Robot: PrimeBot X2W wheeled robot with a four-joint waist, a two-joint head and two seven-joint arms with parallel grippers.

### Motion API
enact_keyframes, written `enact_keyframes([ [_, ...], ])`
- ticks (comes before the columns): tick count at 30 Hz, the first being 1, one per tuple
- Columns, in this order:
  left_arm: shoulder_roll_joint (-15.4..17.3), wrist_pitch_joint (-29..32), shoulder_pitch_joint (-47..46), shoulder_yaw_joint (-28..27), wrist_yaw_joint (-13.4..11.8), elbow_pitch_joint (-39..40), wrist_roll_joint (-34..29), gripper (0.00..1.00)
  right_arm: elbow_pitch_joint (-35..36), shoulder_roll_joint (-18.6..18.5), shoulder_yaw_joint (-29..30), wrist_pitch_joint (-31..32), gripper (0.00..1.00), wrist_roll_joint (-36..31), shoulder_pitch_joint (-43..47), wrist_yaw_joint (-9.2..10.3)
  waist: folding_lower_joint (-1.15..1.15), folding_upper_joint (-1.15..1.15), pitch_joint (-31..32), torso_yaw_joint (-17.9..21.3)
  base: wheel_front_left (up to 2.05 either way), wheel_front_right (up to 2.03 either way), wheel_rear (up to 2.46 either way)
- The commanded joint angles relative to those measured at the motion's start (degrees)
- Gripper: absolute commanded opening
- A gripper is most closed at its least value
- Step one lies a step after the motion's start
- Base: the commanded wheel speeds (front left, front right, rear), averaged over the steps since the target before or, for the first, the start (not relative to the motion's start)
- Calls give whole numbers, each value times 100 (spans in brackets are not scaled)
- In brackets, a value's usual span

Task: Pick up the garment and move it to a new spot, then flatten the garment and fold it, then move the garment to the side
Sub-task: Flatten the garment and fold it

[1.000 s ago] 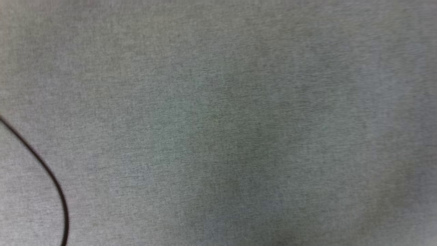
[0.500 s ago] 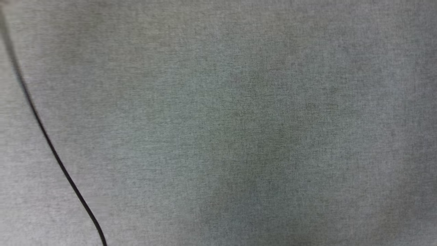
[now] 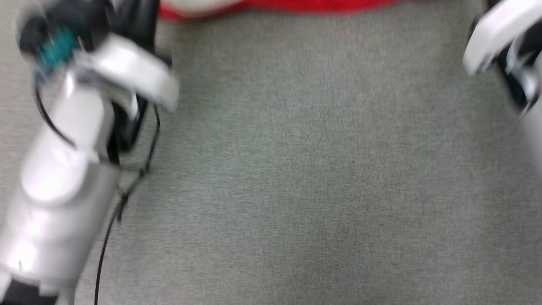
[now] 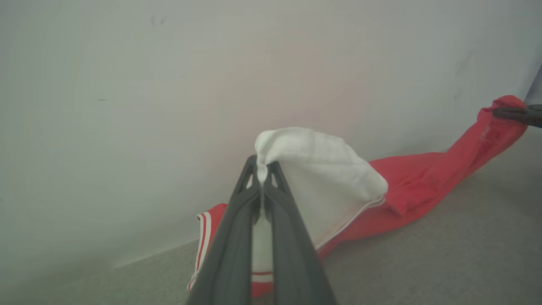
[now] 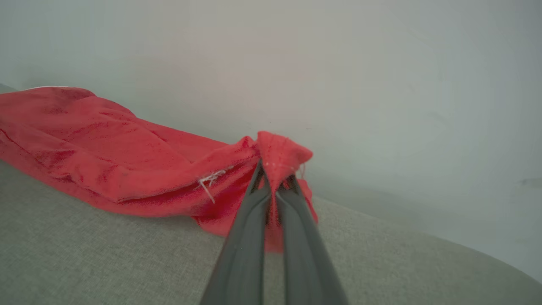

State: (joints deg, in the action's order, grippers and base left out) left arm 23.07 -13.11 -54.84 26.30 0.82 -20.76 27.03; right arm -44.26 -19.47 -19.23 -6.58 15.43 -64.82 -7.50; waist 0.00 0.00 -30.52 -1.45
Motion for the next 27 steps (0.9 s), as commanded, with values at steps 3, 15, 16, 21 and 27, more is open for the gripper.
enact_keyframes([
  [3,153,75,902,25,-158,270,137,0,21,-143,-289,-71,0,312,625,3,0,0,561,-179,0,0,0],
  [15,1071,795,3911,213,-592,1671,573,0,481,-609,-877,-64,0,1547,2617,3,0,0,1628,-324,0,0,0],
  [16,1147,883,4101,235,-603,1800,616,0,517,-641,-867,-25,0,1644,2764,3,0,0,1691,-325,0,0,0],
  [21,1402,1252,4892,367,-717,2365,821,0,876,-864,-813,332,0,2341,3558,3,0,0,2003,-333,0,0,0],
  [27,1573,1602,5584,543,-808,2900,1055,0,1588,-1304,-831,780,0,2778,4547,3,0,0,2328,-294,0,0,0],
])
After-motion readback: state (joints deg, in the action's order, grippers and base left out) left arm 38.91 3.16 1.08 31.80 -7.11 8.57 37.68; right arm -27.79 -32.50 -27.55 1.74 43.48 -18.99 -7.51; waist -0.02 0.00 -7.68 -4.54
